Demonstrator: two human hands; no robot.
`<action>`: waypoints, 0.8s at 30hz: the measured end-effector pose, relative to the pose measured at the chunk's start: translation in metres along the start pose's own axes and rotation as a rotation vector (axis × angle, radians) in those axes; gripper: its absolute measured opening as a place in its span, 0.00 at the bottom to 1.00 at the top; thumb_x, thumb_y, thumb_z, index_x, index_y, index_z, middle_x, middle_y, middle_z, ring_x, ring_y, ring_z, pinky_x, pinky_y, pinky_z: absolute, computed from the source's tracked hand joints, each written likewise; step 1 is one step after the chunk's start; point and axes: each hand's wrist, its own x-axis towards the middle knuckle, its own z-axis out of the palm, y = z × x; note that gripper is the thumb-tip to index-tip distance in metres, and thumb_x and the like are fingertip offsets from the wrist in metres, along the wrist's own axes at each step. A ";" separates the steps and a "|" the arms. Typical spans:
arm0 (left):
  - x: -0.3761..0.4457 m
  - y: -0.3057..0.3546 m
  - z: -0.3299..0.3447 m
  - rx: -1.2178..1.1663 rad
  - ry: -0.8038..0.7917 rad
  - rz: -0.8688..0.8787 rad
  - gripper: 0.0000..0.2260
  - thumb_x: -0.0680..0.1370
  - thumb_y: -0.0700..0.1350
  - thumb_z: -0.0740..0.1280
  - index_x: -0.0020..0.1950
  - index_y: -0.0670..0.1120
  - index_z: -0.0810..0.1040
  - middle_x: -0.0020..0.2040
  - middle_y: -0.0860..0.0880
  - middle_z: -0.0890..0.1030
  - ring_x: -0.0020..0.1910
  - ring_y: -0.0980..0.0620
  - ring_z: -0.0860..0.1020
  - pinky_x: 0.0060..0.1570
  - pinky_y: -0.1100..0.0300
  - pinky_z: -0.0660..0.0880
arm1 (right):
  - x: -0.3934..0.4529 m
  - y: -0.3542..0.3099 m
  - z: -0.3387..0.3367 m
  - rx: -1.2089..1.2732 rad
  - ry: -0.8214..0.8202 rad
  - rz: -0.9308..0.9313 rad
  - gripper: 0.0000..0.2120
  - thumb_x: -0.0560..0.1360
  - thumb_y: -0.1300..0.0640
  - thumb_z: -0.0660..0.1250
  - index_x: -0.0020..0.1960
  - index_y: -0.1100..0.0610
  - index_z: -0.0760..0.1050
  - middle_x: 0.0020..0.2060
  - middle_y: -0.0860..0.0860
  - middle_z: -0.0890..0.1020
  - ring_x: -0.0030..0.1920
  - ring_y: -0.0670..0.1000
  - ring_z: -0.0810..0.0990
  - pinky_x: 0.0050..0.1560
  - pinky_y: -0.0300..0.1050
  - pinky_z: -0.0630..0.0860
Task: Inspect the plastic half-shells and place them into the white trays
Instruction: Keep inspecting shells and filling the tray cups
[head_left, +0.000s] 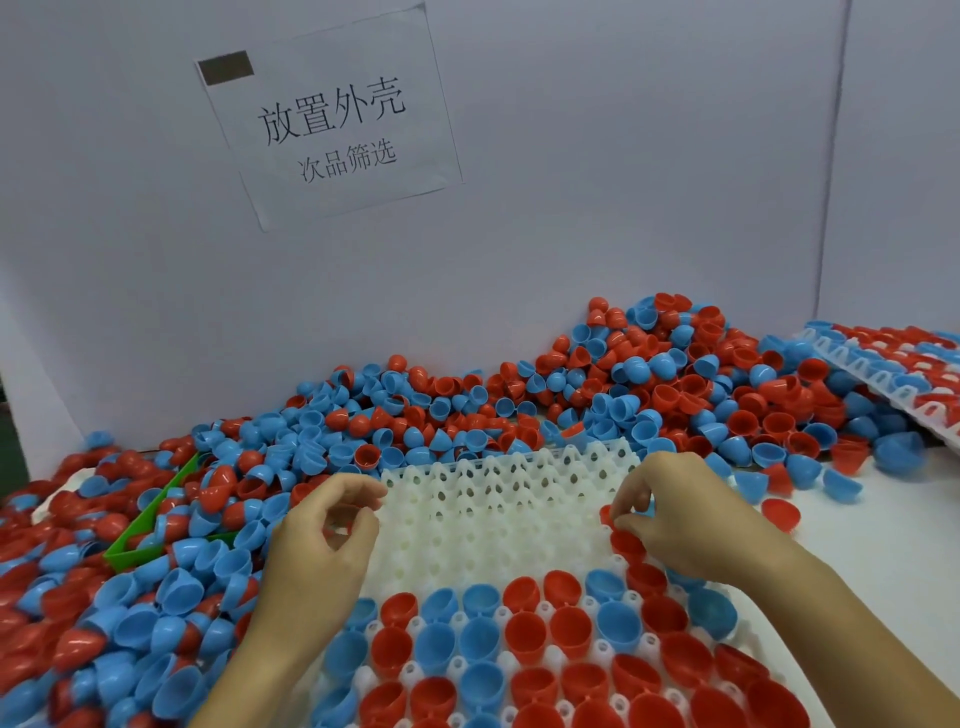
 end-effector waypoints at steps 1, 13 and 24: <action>0.000 0.001 -0.001 0.019 0.003 0.013 0.13 0.78 0.33 0.66 0.48 0.52 0.81 0.46 0.58 0.83 0.46 0.61 0.80 0.48 0.60 0.76 | -0.001 0.000 0.001 0.007 0.002 0.003 0.08 0.75 0.59 0.71 0.49 0.49 0.86 0.46 0.43 0.85 0.43 0.44 0.81 0.45 0.41 0.82; 0.070 0.008 0.019 0.410 -0.242 0.094 0.15 0.77 0.45 0.71 0.61 0.59 0.74 0.61 0.61 0.74 0.57 0.64 0.73 0.59 0.61 0.73 | 0.005 0.010 0.005 0.196 0.255 -0.048 0.09 0.78 0.56 0.67 0.52 0.46 0.84 0.38 0.35 0.74 0.39 0.37 0.73 0.33 0.30 0.67; 0.205 0.005 0.124 0.858 -0.558 -0.180 0.44 0.69 0.70 0.70 0.79 0.63 0.52 0.81 0.41 0.46 0.77 0.28 0.47 0.72 0.31 0.58 | 0.005 0.019 0.004 0.402 0.359 -0.036 0.14 0.75 0.63 0.70 0.43 0.43 0.81 0.39 0.40 0.77 0.44 0.36 0.74 0.39 0.30 0.69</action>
